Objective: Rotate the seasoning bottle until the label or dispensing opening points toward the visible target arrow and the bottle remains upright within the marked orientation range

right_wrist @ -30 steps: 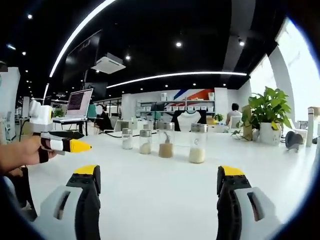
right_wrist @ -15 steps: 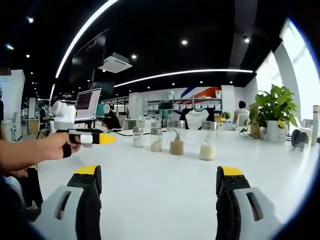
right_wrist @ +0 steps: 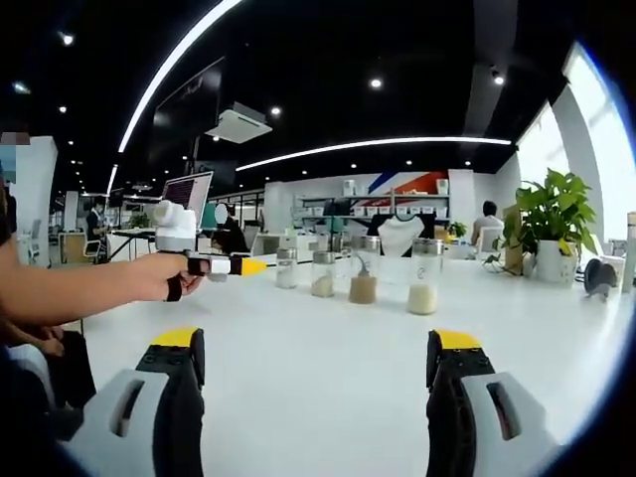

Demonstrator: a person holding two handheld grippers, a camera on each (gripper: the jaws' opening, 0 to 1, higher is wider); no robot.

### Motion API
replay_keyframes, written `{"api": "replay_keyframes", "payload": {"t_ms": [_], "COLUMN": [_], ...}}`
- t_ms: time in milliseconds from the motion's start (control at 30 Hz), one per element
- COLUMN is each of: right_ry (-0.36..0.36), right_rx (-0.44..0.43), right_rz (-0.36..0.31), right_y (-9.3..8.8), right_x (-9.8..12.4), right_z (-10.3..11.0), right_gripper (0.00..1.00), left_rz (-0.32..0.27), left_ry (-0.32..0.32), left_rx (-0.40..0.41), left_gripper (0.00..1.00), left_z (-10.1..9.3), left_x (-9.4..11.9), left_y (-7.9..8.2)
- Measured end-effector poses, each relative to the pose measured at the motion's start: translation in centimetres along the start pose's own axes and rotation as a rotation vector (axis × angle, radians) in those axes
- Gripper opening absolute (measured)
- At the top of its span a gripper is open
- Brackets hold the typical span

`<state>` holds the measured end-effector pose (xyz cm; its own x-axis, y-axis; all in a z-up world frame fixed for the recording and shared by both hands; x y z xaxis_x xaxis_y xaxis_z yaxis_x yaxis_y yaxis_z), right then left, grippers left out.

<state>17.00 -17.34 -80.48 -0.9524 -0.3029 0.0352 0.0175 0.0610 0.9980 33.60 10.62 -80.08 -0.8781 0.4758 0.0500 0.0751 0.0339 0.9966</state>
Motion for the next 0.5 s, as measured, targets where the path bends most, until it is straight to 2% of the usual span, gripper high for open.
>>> {"api": "replay_keyframes", "payload": {"t_ms": [100, 333, 500], "right_ry": [-0.001, -0.004, -0.001], "right_rx": [0.003, 0.000, 0.011], "right_rz": [0.004, -0.027, -0.025], "right_y": [-0.1, 0.4, 0.3], "right_x": [0.1, 0.7, 0.7], "right_z": [-0.2, -0.3, -0.2], "right_gripper": [0.94, 0.92, 0.91], "left_rz": [-0.031, -0.013, 0.028], "left_ry": [-0.012, -0.013, -0.015], "left_rx": [-0.072, -0.096, -0.111], "left_gripper": [0.70, 0.61, 0.57], "left_z": [0.0, 0.7, 1.6], "left_x": [-1.2, -3.4, -4.7], "left_y": [0.7, 0.1, -0.5]}}
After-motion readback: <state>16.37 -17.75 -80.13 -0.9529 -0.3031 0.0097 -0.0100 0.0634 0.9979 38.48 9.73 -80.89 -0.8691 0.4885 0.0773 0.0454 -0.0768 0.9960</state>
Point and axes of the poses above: the point that each gripper's makers call its tool centre point, and the gripper's own axes: x roughly backward along the fingers, z roughly to its left, y roughly out of its top, the point moved 5 cm from there along x, roughly backward along the fingers, and after that the axes turned 14 degrees about -y, right-handed, at the moved point
